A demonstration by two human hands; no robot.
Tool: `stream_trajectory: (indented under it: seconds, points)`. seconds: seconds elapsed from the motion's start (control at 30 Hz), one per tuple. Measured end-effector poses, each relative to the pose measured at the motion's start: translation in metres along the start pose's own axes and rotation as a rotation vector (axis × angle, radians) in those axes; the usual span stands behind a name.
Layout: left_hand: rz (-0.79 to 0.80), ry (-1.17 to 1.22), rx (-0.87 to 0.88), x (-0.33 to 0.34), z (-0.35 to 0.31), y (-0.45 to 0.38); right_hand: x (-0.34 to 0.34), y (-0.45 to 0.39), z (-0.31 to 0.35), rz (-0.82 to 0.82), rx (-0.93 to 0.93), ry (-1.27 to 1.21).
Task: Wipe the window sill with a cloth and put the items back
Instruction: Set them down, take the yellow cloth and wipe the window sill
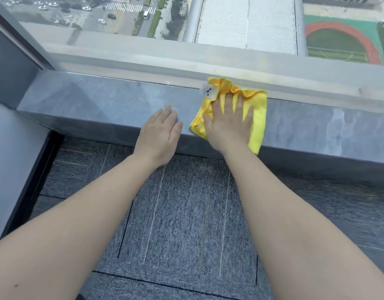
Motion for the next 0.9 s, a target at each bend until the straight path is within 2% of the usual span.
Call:
stream_trajectory:
  seconds: [0.1,0.23,0.4,0.7,0.77,0.9]
  points:
    - [-0.004,0.003,-0.021,0.008,-0.012,-0.001,-0.002,0.007,-0.009,0.057,-0.194,0.027]
    - [-0.005,0.022,0.011,0.013,-0.041,-0.003,-0.006,0.012,-0.032,0.071,-0.224,0.013]
    - [0.017,0.024,0.046,0.024,-0.082,-0.007,-0.017,0.019,-0.083,0.043,-0.108,-0.014]
    - [0.061,-0.065,0.165,0.047,-0.153,-0.011,-0.043,0.029,-0.201,-0.018,0.219,-0.031]
    - [0.051,-0.069,0.180,0.046,-0.160,-0.010,-0.046,0.027,-0.215,-0.035,0.299,-0.033]
    - [0.135,-0.070,0.102,0.045,-0.163,-0.007,-0.047,0.019,-0.209,-0.021,0.433,-0.091]
Point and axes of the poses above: each hand's wrist, its own y-axis away from the middle knuckle, its own x-axis out of the palm, z = x × y, the point moved 4 cm from there along -y, towards the middle knuckle, and after that the axes turned 6 degrees about -y, right-handed, at the moved point
